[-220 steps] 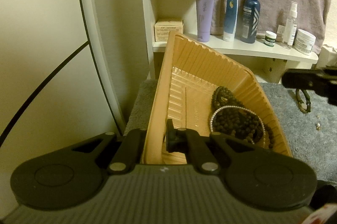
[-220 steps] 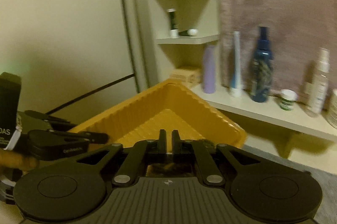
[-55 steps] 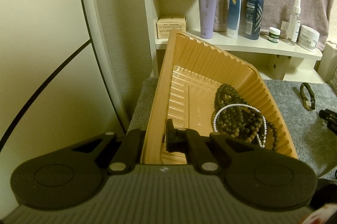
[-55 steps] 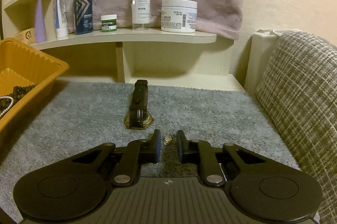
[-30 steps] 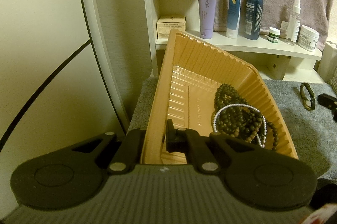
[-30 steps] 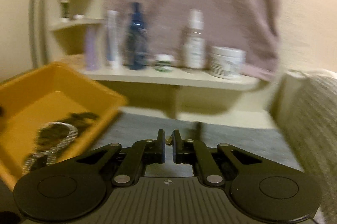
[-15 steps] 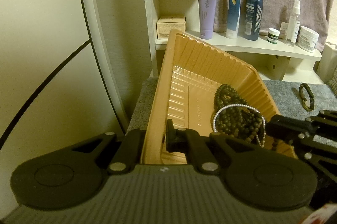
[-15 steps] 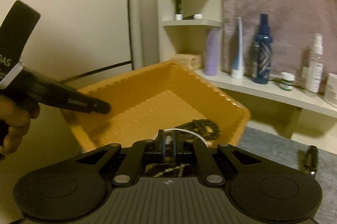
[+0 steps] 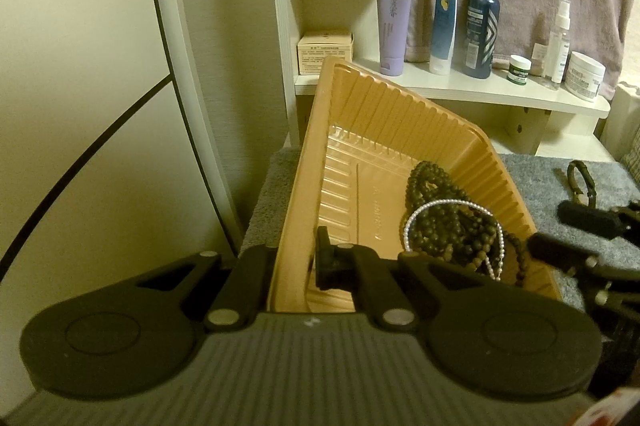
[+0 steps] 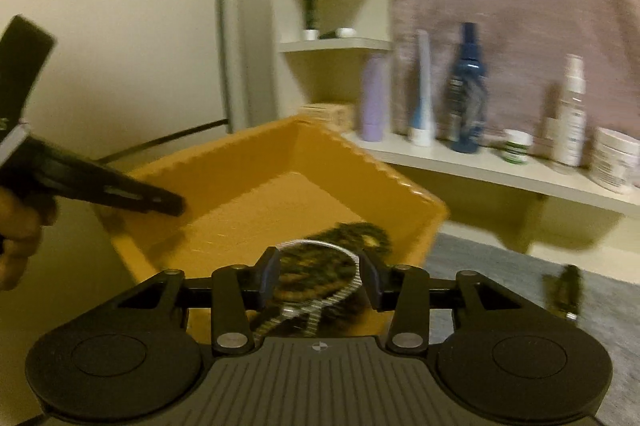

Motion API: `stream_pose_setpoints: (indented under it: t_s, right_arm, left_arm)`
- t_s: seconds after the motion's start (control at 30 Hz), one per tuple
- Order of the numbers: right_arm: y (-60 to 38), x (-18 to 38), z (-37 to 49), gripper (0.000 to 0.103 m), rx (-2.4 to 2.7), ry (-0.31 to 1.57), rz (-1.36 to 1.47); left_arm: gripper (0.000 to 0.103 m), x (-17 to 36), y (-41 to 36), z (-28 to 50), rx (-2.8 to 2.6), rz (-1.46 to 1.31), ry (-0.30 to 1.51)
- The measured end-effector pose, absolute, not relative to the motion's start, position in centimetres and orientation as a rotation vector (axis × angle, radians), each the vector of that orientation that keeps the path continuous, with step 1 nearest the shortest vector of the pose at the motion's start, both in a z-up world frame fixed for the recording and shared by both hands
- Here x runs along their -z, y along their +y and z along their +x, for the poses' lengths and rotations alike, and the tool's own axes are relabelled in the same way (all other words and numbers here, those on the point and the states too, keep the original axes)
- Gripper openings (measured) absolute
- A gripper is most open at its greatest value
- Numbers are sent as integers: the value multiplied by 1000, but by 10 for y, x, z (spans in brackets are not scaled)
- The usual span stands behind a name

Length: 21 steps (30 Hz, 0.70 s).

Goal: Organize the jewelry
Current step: 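Pinch the small clear stud earring with the right tool and drop it into the tray, then move the right tool to the black watch and grasp its band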

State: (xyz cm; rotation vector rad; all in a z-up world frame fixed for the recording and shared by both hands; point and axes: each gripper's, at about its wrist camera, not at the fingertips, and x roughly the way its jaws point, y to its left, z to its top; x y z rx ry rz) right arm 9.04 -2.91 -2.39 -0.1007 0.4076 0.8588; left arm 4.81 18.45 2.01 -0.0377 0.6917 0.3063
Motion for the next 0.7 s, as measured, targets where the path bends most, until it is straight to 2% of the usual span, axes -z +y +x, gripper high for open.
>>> stream_pose_setpoints:
  t_s: [0.43, 0.7]
  right_arm:
    - [-109, 42, 152, 44, -437, 459, -61]
    - [-121, 57, 184, 44, -361, 494, -103]
  left_arm:
    - [4, -21, 184, 48, -307, -35, 692]
    - [4, -22, 184, 48, -308, -33, 692]
